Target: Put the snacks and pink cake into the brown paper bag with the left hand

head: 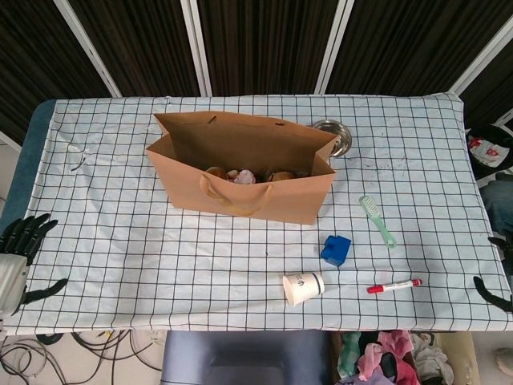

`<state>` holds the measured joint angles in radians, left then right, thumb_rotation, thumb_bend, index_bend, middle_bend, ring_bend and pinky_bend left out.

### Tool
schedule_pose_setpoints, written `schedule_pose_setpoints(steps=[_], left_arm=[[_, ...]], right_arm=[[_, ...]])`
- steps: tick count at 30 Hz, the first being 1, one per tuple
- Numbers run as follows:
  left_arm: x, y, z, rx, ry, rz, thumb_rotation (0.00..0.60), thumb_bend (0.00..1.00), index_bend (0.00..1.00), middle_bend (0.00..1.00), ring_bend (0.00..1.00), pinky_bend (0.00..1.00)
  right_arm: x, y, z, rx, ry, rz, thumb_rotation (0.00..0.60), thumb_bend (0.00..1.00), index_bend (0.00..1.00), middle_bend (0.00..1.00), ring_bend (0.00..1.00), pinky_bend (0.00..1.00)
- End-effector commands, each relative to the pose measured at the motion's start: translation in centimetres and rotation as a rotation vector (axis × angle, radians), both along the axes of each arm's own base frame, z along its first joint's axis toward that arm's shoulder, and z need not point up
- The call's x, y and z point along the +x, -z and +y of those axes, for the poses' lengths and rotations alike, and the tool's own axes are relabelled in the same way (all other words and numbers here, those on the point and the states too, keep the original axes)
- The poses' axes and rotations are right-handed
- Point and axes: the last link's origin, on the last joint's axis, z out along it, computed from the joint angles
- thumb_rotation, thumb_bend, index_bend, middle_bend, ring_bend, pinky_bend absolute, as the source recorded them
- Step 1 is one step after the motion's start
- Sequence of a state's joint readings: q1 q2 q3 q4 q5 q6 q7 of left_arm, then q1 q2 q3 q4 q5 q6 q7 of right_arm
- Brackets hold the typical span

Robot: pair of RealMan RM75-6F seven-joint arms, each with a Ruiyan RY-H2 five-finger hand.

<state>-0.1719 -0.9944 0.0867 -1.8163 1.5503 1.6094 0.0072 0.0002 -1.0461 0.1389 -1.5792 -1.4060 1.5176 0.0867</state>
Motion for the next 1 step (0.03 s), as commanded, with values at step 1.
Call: schedule_pose_setpoints(steps=[1], left_arm=[[-0.47, 0.14, -0.42, -0.011, -0.016, -0.004, 0.6, 0.05, 0.11, 0.06, 0.0, 0.01]], right_arm=[[0.52, 0.41, 0.01, 0.025, -0.033, 0.005, 0.6, 0.22, 0.2, 0.1, 0.25, 0.33]])
